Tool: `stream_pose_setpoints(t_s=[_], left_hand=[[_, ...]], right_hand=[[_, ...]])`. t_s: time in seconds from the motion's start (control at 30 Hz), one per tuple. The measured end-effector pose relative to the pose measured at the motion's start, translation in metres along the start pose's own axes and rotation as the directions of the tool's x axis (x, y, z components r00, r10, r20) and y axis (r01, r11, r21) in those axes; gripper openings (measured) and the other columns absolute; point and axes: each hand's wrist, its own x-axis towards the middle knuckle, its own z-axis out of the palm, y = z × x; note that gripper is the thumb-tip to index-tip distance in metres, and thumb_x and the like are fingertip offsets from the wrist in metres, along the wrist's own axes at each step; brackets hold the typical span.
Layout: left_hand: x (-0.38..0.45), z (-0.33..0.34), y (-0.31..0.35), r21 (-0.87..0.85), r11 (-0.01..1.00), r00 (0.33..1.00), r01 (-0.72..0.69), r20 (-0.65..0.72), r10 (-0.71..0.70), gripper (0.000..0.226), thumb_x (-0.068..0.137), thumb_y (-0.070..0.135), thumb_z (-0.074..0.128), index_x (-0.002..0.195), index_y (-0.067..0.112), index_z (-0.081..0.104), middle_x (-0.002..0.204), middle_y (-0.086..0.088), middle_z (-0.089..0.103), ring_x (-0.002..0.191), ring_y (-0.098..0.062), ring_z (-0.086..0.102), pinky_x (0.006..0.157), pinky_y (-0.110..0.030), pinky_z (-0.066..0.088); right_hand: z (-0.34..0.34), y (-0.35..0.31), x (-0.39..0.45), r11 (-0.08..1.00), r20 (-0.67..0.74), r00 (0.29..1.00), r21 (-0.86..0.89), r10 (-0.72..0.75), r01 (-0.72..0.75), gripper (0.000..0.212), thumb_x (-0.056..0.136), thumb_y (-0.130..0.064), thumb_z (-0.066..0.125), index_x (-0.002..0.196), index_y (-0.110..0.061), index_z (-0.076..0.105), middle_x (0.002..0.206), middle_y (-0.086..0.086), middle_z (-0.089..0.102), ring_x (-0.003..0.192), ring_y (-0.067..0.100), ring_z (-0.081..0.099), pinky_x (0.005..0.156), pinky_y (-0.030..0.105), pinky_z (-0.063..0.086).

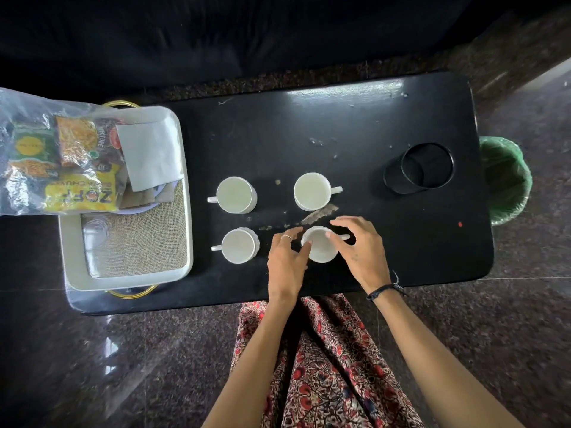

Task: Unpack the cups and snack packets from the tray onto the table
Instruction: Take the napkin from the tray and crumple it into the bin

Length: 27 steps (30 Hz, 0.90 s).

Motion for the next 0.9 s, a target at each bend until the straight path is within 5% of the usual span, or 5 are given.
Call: stream_pose_setpoints(t_s=[0.1, 0.23, 0.43, 0.63, 0.9], left_hand=[[-0.004, -0.012, 0.008, -0.059, 0.997, 0.999, -0.043, -0.034, 0.041, 0.018, 0.091, 0.018, 0.055, 0.107, 0.017, 0.063, 0.103, -0.004, 0.056, 0.076, -0.015, 0.06, 0.057, -0.03, 0.059], [0.0, -0.036, 0.023, -0.192, 0.978, 0.996, -0.081, -0.048, 0.073, 0.018, 0.092, 0.009, 0.05, 0.095, 0.022, 0.062, 0.094, -0.009, 0.061, 0.072, -0.012, 0.061, 0.057, -0.019, 0.056], [0.022, -0.099, 0.028, -0.332, 0.935, 0.979, -0.123, -0.198, 0.059, 0.017, 0.093, 0.01, 0.05, 0.096, 0.02, 0.063, 0.09, 0.002, 0.069, 0.079, 0.001, 0.065, 0.063, -0.006, 0.048], [0.067, -0.183, 0.009, -0.303, 0.944, 0.952, -0.132, -0.304, 0.036, 0.018, 0.092, 0.007, 0.049, 0.096, 0.019, 0.062, 0.086, 0.008, 0.068, 0.078, -0.007, 0.066, 0.065, -0.017, 0.053], [0.156, -0.254, -0.03, 0.003, 0.999, 0.93, -0.04, -0.365, 0.038, 0.03, 0.088, 0.003, 0.051, 0.118, 0.0, 0.054, 0.126, -0.016, 0.057, 0.113, -0.03, 0.053, 0.09, -0.04, 0.047]], right_hand=[[-0.002, -0.023, -0.002, 0.997, -0.041, 0.996, 0.022, -0.074, 0.075, 0.016, 0.086, -0.024, 0.063, 0.1, -0.019, 0.068, 0.105, -0.005, 0.066, 0.101, 0.008, 0.054, 0.08, 0.024, 0.05], [0.009, -0.066, -0.002, 0.984, -0.057, 0.989, 0.108, -0.133, 0.138, 0.01, 0.086, -0.017, 0.062, 0.093, -0.019, 0.069, 0.096, -0.012, 0.066, 0.091, 0.003, 0.057, 0.081, 0.007, 0.042], [0.062, -0.142, 0.012, 0.951, -0.031, 0.988, 0.268, -0.153, 0.156, 0.013, 0.088, -0.013, 0.061, 0.097, -0.015, 0.07, 0.096, -0.004, 0.07, 0.089, 0.008, 0.065, 0.081, 0.021, 0.054], [0.133, -0.212, 0.044, 0.941, 0.013, 0.992, 0.319, -0.124, 0.113, 0.014, 0.088, -0.011, 0.059, 0.097, -0.015, 0.069, 0.095, -0.003, 0.07, 0.081, 0.0, 0.062, 0.076, 0.008, 0.049], [0.196, -0.247, 0.107, 0.989, -0.022, 0.995, 0.111, 0.098, -0.095, 0.025, 0.084, -0.017, 0.062, 0.107, -0.009, 0.06, 0.109, 0.009, 0.061, 0.091, 0.024, 0.061, 0.073, 0.034, 0.051]])
